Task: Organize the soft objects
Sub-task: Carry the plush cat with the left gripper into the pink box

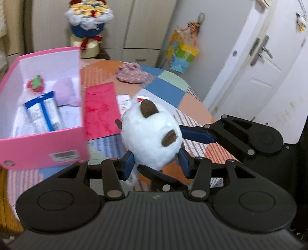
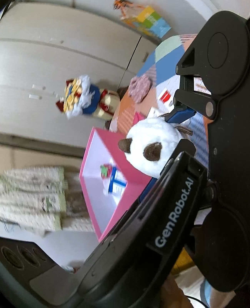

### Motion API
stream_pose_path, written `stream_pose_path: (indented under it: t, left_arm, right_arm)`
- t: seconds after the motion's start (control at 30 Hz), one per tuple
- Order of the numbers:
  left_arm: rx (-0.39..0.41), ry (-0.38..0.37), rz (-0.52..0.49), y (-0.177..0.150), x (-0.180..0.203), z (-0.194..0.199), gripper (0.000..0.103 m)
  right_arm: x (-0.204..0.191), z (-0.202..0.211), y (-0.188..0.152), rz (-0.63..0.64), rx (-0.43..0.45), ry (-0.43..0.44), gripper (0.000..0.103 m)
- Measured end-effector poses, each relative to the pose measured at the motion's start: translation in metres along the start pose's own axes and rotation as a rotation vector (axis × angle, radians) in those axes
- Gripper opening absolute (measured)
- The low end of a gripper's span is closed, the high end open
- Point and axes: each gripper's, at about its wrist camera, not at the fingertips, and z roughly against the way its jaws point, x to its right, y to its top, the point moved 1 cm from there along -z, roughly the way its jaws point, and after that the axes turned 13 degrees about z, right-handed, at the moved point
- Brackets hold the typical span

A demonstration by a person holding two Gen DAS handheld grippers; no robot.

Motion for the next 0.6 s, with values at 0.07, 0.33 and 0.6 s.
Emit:
stream_pose_path:
  t: [0.07, 0.33, 0.6]
  left_arm:
    - [0.001, 0.007, 0.023, 0.003, -0.009, 0.014, 0.047]
    - [0.036, 0.053, 0.06, 0.027, -0.038, 0.062, 0.047]
    - [0.136, 0.08, 0.094, 0.073, -0.07, 0.081, 0.047]
  right_arm:
    - [-0.007, 0.003, 0.012, 0.024, 0.006, 0.022, 0.066]
    - [-0.027, 0.004, 0.064, 0.048, 0.056, 0.095, 0.066]
    - [-0.016, -0.027, 0.109, -0.121, 0.117, 0.168, 0.067]
